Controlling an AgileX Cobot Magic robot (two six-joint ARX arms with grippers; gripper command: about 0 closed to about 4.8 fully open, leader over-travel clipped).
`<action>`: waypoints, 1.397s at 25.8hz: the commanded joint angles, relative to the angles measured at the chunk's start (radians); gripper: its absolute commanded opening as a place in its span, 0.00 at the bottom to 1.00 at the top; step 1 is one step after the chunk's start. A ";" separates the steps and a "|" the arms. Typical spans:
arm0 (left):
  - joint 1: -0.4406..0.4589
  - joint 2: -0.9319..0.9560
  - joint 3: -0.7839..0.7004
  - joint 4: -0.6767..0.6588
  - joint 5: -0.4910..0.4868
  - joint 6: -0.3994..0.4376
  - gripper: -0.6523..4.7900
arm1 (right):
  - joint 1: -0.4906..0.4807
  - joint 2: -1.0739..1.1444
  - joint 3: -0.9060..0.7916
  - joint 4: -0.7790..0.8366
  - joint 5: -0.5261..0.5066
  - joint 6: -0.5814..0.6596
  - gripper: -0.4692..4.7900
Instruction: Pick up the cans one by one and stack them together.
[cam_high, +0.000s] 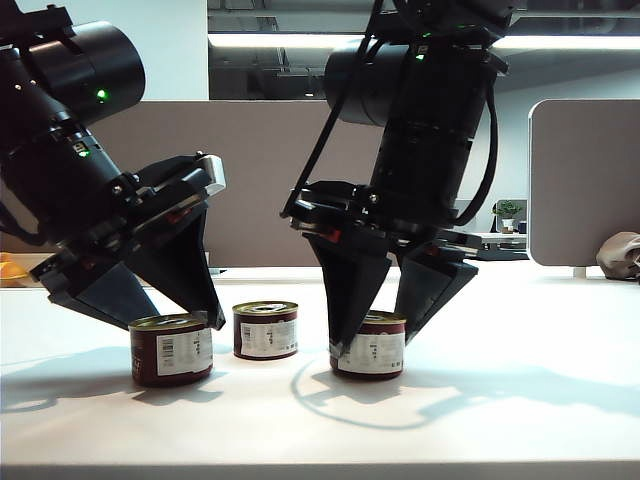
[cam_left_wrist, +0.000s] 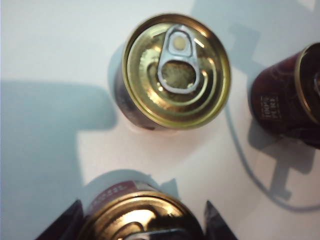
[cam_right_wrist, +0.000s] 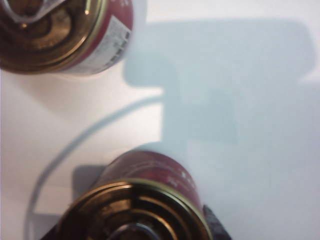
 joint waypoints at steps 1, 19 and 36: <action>0.000 0.020 -0.020 -0.123 -0.037 -0.006 0.55 | 0.002 0.003 0.026 -0.016 -0.002 0.001 0.48; 0.001 -0.038 -0.018 -0.120 -0.037 -0.014 0.54 | 0.002 0.002 0.151 -0.043 -0.002 0.001 0.48; 0.002 -0.100 0.011 -0.103 -0.056 -0.037 0.50 | 0.006 0.002 0.228 -0.046 -0.020 0.001 0.48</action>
